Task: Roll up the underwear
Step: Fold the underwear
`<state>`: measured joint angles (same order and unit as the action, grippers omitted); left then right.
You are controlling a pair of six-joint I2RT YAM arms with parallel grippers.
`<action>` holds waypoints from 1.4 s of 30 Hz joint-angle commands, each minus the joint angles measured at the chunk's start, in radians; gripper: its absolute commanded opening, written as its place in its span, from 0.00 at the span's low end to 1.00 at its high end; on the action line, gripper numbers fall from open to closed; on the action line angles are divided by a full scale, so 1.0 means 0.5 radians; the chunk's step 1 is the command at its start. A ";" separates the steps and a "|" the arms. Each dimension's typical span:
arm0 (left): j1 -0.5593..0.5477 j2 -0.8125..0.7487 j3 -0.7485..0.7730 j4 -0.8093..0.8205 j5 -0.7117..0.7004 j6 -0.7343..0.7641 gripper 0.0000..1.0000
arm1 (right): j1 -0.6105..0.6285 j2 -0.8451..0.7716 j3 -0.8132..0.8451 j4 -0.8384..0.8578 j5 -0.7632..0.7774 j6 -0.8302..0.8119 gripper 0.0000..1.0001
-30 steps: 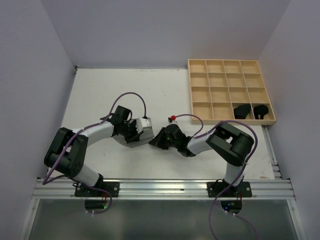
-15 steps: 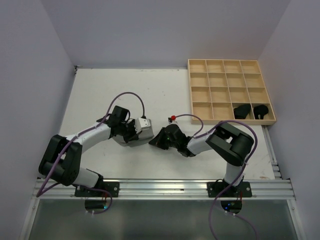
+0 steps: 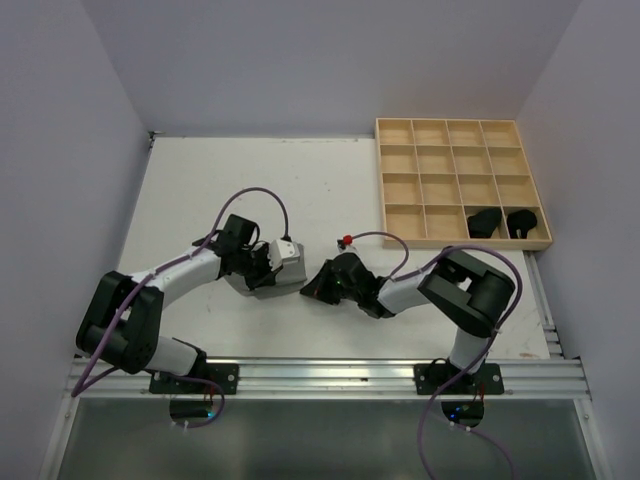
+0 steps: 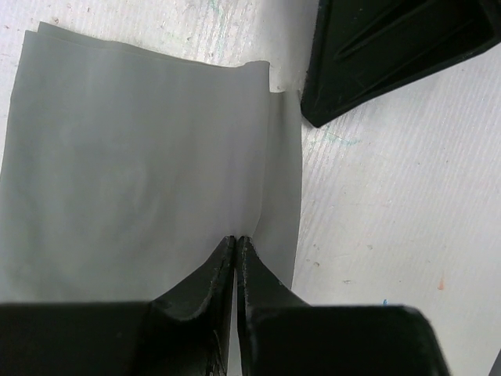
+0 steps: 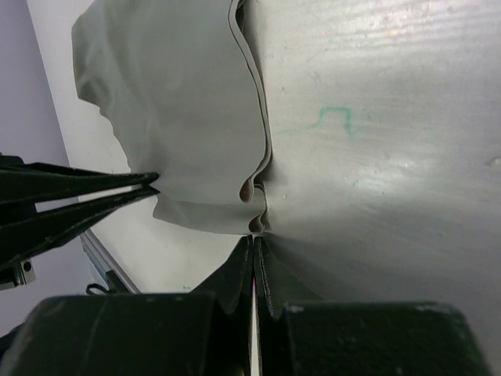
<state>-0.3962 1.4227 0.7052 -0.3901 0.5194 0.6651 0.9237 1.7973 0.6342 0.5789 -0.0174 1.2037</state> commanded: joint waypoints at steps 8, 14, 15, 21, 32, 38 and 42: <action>-0.018 0.035 -0.002 0.022 0.044 0.007 0.23 | 0.039 -0.269 -0.136 -0.154 0.053 -0.076 0.00; -0.018 0.017 -0.005 0.004 0.060 0.020 0.10 | 0.036 -0.361 -0.142 -0.225 0.090 -0.107 0.00; -0.018 0.023 -0.002 0.001 0.063 0.020 0.10 | 0.039 -0.364 -0.142 -0.222 0.093 -0.107 0.00; -0.018 0.017 -0.020 -0.051 0.093 0.063 0.24 | 0.039 -0.382 -0.155 -0.228 0.105 -0.103 0.00; -0.021 0.094 -0.054 0.004 0.014 0.069 0.14 | 0.036 -0.364 -0.173 -0.207 0.099 -0.073 0.00; -0.021 0.048 -0.064 0.001 0.014 0.084 0.00 | 0.039 -0.358 -0.173 -0.204 0.099 -0.067 0.00; -0.021 -0.017 -0.036 -0.039 0.026 0.084 0.00 | 0.036 -0.355 -0.155 -0.219 0.096 -0.076 0.00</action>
<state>-0.3962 1.4563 0.6880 -0.4068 0.5259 0.6922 0.9379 1.6463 0.5510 0.4660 0.0025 1.1671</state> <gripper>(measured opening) 0.004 0.010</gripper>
